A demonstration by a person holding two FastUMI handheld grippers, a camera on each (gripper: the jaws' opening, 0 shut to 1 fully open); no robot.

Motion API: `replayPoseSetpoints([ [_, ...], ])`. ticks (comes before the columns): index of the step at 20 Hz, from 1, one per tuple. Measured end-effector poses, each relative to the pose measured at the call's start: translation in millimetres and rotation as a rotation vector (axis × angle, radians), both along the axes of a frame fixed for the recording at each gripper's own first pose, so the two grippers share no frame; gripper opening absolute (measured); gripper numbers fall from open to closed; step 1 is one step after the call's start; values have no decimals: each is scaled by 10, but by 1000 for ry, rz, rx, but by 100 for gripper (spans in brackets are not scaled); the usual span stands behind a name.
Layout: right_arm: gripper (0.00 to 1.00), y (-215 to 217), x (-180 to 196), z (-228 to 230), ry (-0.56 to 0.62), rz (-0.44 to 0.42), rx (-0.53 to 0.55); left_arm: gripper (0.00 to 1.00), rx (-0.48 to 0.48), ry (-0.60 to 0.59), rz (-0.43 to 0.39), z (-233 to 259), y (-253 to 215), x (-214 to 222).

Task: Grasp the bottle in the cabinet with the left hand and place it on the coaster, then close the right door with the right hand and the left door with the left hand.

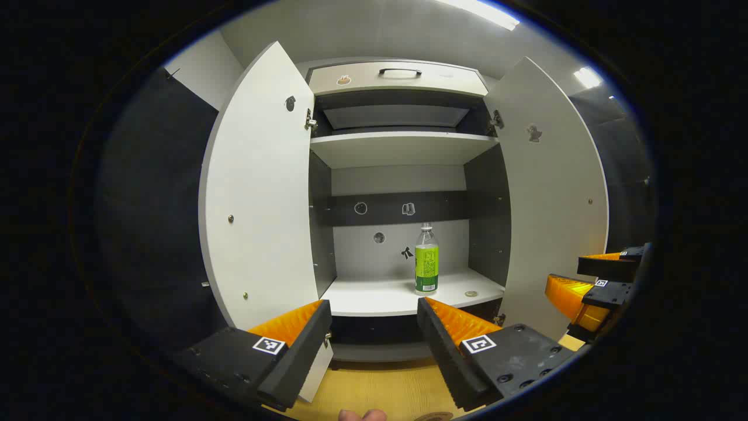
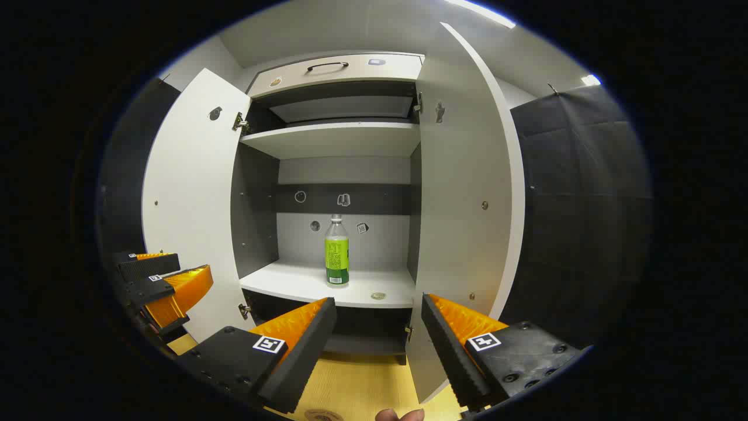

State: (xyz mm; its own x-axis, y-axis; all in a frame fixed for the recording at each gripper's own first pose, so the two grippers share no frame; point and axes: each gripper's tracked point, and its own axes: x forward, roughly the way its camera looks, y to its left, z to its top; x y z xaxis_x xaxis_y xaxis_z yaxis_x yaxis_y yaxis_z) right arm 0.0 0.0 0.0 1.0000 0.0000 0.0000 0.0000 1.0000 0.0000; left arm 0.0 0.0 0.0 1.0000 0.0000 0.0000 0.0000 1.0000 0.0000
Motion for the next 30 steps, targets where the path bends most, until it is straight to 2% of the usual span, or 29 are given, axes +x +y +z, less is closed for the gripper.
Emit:
replayPoseSetpoints([
  [13,97,62,13,109,-25,17,-11,94,-11,6,12,-41,22,-3],
  [18,97,42,-49,181,-30,25,4,94,-16,8,-23,-37,-114,112],
  [21,97,-48,-114,216,-28,15,19,94,-19,2,-71,-17,-324,350],
  [26,97,-285,-280,219,-20,-24,11,94,-43,-18,-166,65,-775,1021],
  [30,97,-434,-454,229,-26,-25,-2,94,-57,12,-176,-2,-995,1752],
])
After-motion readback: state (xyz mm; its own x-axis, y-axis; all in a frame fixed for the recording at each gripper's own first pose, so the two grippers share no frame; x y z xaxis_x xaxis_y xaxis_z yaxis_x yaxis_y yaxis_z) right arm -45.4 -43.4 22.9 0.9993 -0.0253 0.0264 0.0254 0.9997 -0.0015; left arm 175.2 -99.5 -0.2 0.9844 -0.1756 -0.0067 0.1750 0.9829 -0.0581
